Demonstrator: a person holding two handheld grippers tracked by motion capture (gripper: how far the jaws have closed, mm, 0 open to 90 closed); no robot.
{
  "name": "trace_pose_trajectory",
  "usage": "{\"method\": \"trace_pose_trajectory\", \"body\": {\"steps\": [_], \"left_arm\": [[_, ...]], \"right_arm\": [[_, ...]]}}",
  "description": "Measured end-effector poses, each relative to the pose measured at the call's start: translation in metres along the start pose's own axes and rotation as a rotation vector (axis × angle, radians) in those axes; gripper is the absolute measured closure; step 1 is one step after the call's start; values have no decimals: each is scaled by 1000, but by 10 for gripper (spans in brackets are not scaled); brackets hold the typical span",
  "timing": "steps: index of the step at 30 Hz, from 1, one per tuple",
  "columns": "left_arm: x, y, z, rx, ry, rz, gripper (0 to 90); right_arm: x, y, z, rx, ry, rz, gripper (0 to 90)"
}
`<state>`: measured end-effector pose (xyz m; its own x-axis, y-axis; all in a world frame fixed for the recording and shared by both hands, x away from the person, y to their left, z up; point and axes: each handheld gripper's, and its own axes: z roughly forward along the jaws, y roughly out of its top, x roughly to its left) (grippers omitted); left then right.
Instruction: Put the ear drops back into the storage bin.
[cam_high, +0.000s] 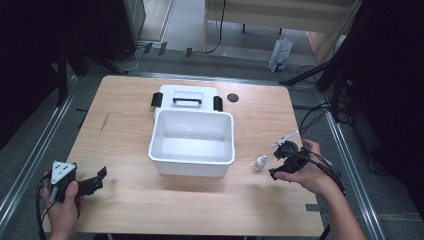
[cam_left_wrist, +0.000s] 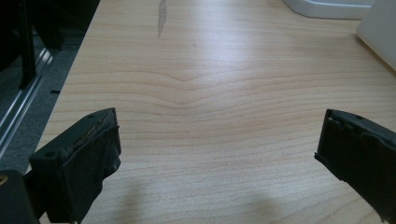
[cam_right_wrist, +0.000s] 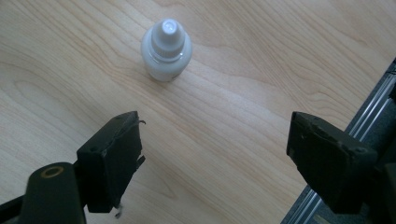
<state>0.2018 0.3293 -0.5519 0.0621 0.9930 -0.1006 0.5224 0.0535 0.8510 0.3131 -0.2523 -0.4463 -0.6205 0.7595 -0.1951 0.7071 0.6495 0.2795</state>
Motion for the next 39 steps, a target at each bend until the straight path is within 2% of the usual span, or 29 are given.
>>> {"method": "trace_pose_trajectory", "body": {"steps": [5,6,14,18,24,30,34,39], "left_arm": [[0,0,0,1,0,-1,3],[0,0,0,1,0,-3,3],[0,0,0,4,-4,-5,3],[1,0,1,3,-5,-6,3],[1,0,1,5,-7,-8,3],[1,0,1,5,-9,-8,3],[1,0,1,4,-10,-9,3],[1,1,1,8,-11,-10,3]], "right_arm": [[0,8,2,25,25,-11,226],[0,12,3,32,39,-14,258],[-2,22,9,63,56,-13,360],[-4,27,12,72,79,-7,438],[-3,34,15,104,61,-20,513],[-2,41,18,130,99,-33,596],[1,45,20,156,107,-57,607],[4,52,15,137,123,-64,623]]}}
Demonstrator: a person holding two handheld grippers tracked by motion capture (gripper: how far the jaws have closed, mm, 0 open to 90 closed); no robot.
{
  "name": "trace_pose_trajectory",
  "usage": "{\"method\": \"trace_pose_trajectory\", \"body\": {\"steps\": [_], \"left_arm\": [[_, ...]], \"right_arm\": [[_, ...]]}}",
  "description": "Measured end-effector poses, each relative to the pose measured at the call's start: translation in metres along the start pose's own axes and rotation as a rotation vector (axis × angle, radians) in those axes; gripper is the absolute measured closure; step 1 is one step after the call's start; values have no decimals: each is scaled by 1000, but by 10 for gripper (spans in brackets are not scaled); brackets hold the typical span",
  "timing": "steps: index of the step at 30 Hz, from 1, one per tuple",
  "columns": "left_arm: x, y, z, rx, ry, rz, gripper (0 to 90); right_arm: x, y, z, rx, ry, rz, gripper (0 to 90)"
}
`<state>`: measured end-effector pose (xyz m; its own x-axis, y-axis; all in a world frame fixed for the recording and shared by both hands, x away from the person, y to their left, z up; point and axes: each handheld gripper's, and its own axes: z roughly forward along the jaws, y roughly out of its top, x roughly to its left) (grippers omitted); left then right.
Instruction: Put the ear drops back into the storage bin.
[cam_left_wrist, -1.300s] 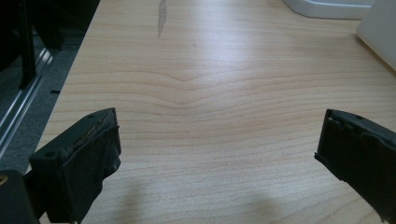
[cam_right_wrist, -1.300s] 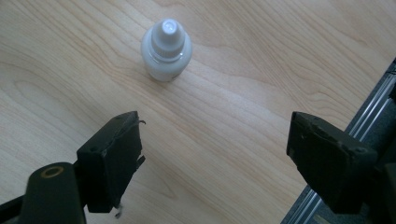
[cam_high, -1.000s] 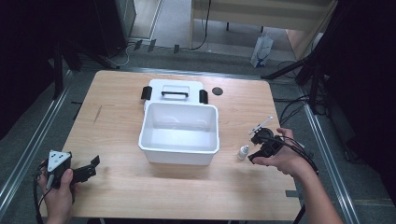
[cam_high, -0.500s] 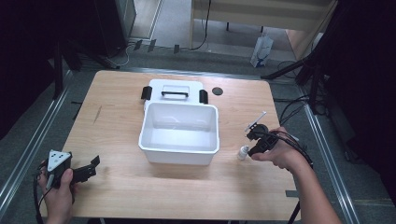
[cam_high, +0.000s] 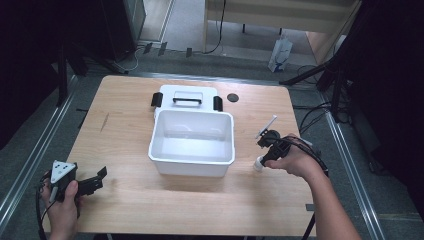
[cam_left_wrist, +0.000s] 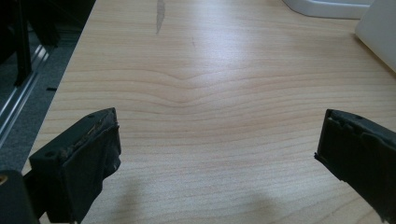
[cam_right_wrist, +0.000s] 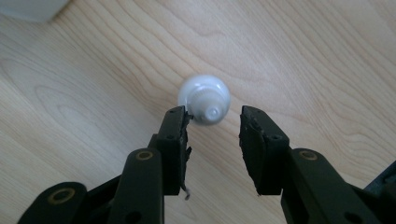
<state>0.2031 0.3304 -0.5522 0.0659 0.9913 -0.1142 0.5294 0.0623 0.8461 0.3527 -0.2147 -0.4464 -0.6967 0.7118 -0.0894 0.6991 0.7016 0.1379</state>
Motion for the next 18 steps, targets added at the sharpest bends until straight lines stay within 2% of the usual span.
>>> {"method": "trace_pose_trajectory", "body": {"steps": [11,18], "left_arm": [[0,0,0,-3,0,-2,3],[0,0,0,-2,1,1,3]], "right_arm": [[-1,12,3,15,33,-1,706],[-1,15,7,17,38,8,699]]}}
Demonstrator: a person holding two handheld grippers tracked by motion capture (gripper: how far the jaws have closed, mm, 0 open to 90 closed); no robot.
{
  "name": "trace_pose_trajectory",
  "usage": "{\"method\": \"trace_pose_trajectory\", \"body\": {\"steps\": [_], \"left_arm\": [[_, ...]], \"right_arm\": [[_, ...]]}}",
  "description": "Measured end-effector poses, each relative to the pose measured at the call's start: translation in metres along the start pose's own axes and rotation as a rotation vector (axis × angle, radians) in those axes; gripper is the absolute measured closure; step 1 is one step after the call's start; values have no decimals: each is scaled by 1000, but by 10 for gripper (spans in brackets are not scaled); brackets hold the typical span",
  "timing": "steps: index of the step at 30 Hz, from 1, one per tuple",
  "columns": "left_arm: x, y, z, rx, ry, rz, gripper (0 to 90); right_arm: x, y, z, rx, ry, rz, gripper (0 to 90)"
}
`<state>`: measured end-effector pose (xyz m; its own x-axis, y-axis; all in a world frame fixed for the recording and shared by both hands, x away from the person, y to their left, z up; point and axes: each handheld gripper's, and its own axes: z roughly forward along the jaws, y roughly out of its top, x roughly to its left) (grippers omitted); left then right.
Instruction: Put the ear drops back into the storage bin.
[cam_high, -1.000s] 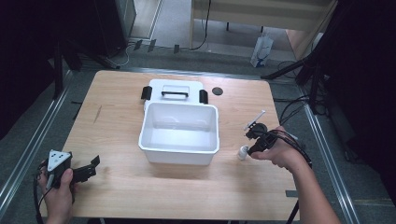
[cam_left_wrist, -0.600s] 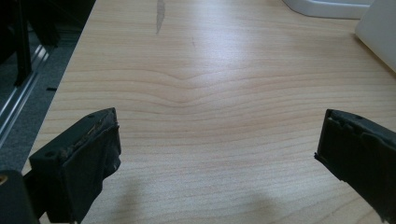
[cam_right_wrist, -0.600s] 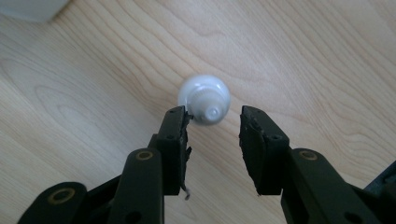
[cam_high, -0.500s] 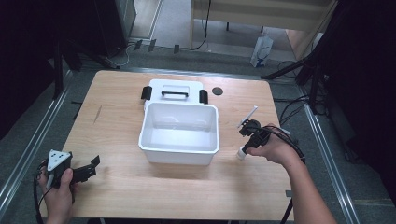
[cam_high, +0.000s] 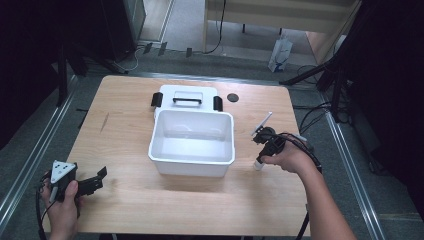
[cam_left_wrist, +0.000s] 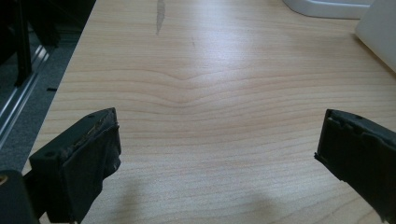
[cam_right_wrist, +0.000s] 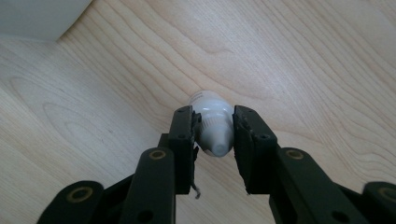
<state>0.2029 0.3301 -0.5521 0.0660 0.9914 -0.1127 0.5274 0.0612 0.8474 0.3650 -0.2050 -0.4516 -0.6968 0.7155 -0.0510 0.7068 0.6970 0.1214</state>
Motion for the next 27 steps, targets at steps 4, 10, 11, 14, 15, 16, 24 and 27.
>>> {"method": "trace_pose_trajectory", "body": {"steps": [4,10,11,14,15,16,24,27], "left_arm": [[0,0,0,0,0,-1,3],[0,0,0,-1,0,-2,3],[0,0,0,-2,0,-2,3],[0,0,0,-1,2,0,3],[0,0,0,-2,1,1,3],[0,0,0,-2,0,0,3],[0,0,0,0,1,1,3],[0,0,0,0,3,0,3]], "right_arm": [[-1,0,0,-9,19,5,718],[1,0,0,-13,23,-3,721],[2,0,0,-12,22,-5,721],[3,0,-2,-25,28,-11,722],[2,1,-3,-27,32,-29,722],[2,1,-3,-26,34,-35,722],[3,5,-18,-30,22,-57,721],[3,7,-30,-44,44,-69,721]]}}
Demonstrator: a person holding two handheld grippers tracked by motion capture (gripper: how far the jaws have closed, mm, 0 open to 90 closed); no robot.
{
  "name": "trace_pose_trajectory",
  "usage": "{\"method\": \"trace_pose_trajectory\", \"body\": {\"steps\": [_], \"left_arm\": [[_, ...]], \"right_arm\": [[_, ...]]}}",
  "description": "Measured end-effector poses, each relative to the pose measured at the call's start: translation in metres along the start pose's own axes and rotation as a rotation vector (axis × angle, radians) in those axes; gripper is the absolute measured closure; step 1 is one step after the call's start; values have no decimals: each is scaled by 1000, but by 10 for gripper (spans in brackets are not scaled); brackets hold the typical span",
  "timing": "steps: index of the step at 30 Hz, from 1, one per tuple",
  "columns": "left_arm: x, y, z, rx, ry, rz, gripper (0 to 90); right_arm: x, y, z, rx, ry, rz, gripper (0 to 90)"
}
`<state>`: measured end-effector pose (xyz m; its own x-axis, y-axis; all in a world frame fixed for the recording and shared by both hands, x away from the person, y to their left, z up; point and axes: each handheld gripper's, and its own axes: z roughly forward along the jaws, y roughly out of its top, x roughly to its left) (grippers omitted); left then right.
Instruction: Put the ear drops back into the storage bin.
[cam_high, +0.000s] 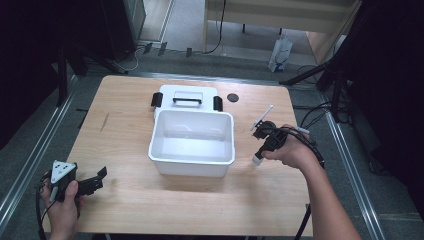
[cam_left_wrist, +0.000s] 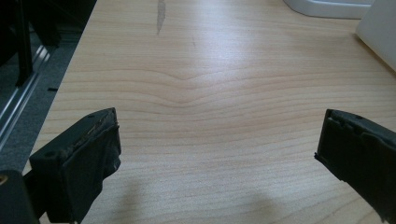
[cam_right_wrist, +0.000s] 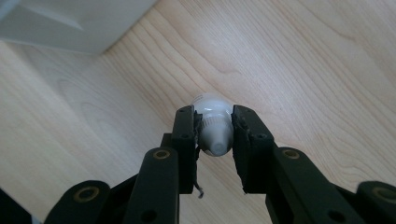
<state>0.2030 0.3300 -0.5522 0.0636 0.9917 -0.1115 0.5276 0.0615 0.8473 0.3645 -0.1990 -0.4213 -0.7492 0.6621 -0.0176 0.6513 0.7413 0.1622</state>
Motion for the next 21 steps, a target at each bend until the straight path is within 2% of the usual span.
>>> {"method": "trace_pose_trajectory", "body": {"steps": [3,5,8,15,21], "left_arm": [[0,0,0,1,1,2,3],[-1,0,0,1,2,5,3],[0,0,0,1,1,5,3],[0,0,0,4,-4,3,3],[1,0,0,4,-4,2,3]], "right_arm": [[0,2,-7,-12,13,-13,722],[2,5,-21,-45,18,-28,722],[4,9,-31,-51,13,-52,722],[8,21,-54,-52,-8,-77,721],[12,29,-65,-45,-16,-90,721]]}}
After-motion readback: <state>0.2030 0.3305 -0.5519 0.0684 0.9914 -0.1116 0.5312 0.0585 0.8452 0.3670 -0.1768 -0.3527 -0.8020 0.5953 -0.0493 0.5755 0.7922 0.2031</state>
